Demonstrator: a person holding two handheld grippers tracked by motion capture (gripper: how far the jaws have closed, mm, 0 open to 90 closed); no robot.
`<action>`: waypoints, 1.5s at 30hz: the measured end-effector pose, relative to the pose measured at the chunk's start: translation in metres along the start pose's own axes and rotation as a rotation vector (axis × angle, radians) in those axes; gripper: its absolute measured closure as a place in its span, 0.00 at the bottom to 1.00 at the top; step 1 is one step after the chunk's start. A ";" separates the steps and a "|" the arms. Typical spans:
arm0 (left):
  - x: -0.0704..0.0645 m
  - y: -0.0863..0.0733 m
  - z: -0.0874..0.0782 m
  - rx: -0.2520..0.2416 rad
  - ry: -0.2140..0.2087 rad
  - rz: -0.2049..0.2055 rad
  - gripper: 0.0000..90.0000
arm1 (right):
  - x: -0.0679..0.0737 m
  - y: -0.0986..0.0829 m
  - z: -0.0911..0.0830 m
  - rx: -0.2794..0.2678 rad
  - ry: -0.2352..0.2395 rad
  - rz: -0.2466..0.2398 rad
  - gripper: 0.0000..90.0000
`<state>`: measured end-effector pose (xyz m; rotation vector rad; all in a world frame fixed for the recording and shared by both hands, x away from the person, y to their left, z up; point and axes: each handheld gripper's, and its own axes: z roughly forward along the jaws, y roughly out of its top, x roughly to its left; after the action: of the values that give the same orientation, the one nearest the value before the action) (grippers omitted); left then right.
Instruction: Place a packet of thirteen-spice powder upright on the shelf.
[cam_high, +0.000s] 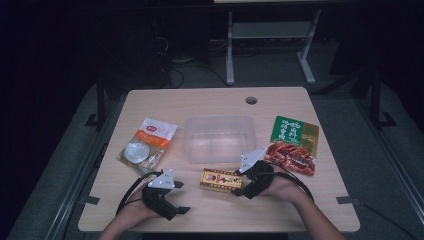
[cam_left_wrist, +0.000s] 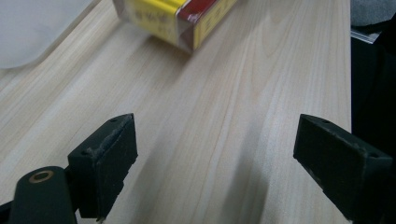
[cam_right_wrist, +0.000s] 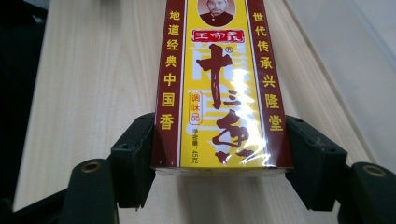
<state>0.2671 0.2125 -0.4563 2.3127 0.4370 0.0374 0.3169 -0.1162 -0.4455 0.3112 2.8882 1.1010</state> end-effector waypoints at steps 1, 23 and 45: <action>0.000 0.000 0.000 0.000 -0.002 -0.005 0.14 | 0.001 0.000 -0.003 -0.007 -0.002 -0.001 0.36; 0.007 0.026 -0.019 -0.070 -0.061 0.097 0.14 | 0.030 -0.004 -0.039 -0.163 -0.031 0.045 0.36; 0.023 0.074 -0.013 -0.075 -0.182 0.227 0.14 | 0.029 0.001 -0.040 -0.200 0.020 0.023 0.36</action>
<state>0.3087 0.1806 -0.3978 2.2566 0.0794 -0.0447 0.2844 -0.1362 -0.4141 0.3270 2.7667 1.3909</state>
